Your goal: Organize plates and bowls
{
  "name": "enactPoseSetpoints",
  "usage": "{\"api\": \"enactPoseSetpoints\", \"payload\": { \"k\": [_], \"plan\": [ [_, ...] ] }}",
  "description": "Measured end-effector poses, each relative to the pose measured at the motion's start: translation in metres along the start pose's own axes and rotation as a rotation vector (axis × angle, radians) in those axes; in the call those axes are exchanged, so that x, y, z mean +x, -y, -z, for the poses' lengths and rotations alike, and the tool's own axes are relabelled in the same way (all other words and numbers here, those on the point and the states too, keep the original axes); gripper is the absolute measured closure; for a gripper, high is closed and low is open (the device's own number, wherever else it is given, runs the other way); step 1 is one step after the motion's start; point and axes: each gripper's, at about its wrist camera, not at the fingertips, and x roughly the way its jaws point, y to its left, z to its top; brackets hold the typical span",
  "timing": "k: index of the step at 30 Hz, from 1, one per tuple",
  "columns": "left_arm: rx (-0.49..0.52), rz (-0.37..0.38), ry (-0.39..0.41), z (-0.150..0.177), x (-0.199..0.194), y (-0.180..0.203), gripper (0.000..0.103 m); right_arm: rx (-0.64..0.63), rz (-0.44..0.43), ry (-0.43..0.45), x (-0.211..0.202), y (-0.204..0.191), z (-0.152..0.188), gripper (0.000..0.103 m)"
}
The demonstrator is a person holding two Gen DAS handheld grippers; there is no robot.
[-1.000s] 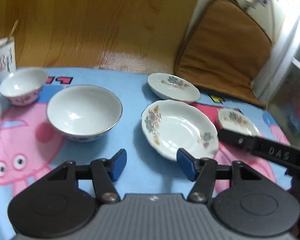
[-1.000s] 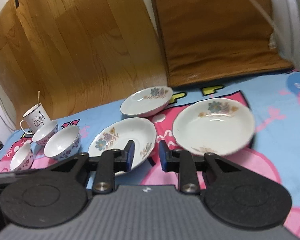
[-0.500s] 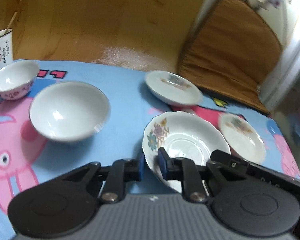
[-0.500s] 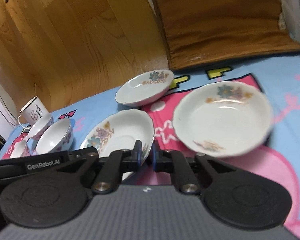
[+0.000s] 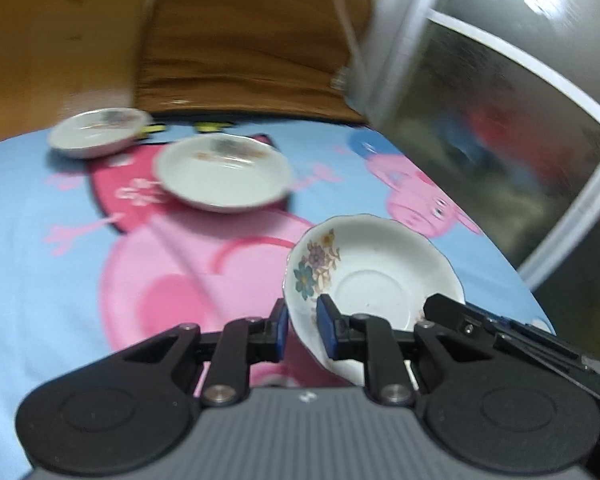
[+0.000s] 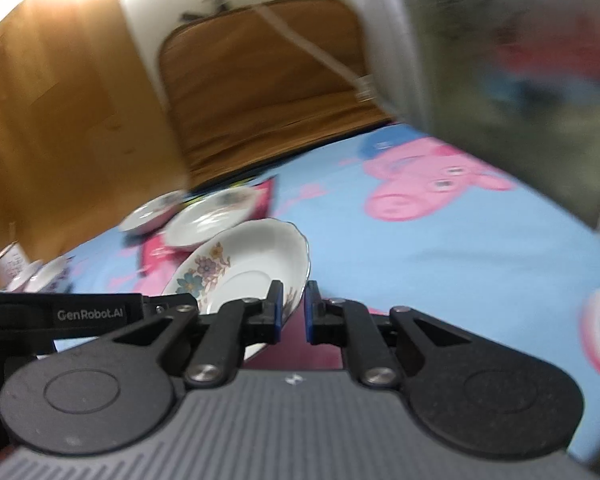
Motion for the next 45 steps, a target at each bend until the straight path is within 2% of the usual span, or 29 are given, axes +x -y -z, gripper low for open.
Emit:
{"api": "enactPoseSetpoints", "payload": {
  "k": [3,6,9,10,11,14,17,21,26,28,32,36,39,41,43,45],
  "plan": [
    [0.019,0.005,-0.02,0.007,0.008,0.012,0.086,0.03,0.029,-0.015,-0.001,0.016,0.007,0.09],
    [0.073,-0.017,0.01,0.01,0.007,0.019,0.086,0.034,0.035,-0.017,0.006,0.017,0.013,0.086],
    [0.091,-0.021,0.012,0.012,0.002,0.02,0.081,0.003,0.03,-0.009,0.006,0.009,0.017,0.07],
    [0.093,-0.019,0.025,0.011,-0.001,0.018,0.081,0.007,0.023,0.005,0.005,0.009,0.017,0.064],
    [0.098,-0.021,0.047,0.01,-0.007,0.015,0.08,0.013,0.034,0.033,0.001,0.01,0.015,0.062],
    [0.095,-0.038,0.125,0.006,-0.029,-0.001,0.074,0.01,0.084,0.132,-0.014,0.012,0.007,0.062],
    [0.04,-0.095,0.164,0.001,-0.043,-0.031,0.074,-0.006,0.057,0.157,-0.017,0.008,-0.008,0.062],
    [-0.096,-0.156,0.141,-0.01,-0.047,-0.079,0.074,-0.038,-0.064,0.069,0.001,-0.008,-0.039,0.062],
    [-0.221,-0.215,0.124,-0.009,-0.057,-0.132,0.074,0.044,-0.219,-0.094,0.038,-0.029,-0.079,0.062],
    [-0.249,-0.229,0.127,-0.006,-0.06,-0.147,0.074,0.071,-0.218,-0.131,0.06,-0.035,-0.092,0.062],
    [-0.29,-0.214,0.125,-0.003,-0.068,-0.163,0.074,0.115,-0.154,-0.21,0.108,-0.037,-0.108,0.062],
    [-0.298,-0.195,0.114,-0.006,-0.066,-0.166,0.074,0.166,-0.105,-0.333,0.156,-0.029,-0.107,0.062],
    [-0.3,-0.182,0.109,-0.005,-0.066,-0.168,0.074,0.132,-0.074,-0.381,0.176,-0.032,-0.104,0.064],
    [-0.303,-0.179,0.105,-0.004,-0.066,-0.168,0.073,0.124,-0.098,-0.401,0.178,-0.038,-0.101,0.086],
    [-0.307,-0.172,0.1,-0.004,-0.066,-0.171,0.069,0.122,-0.12,-0.436,0.175,-0.044,-0.097,0.091],
    [-0.312,-0.165,0.097,-0.002,-0.067,-0.172,0.067,0.142,-0.189,-0.496,0.167,-0.053,-0.087,0.091]
  ]
}}
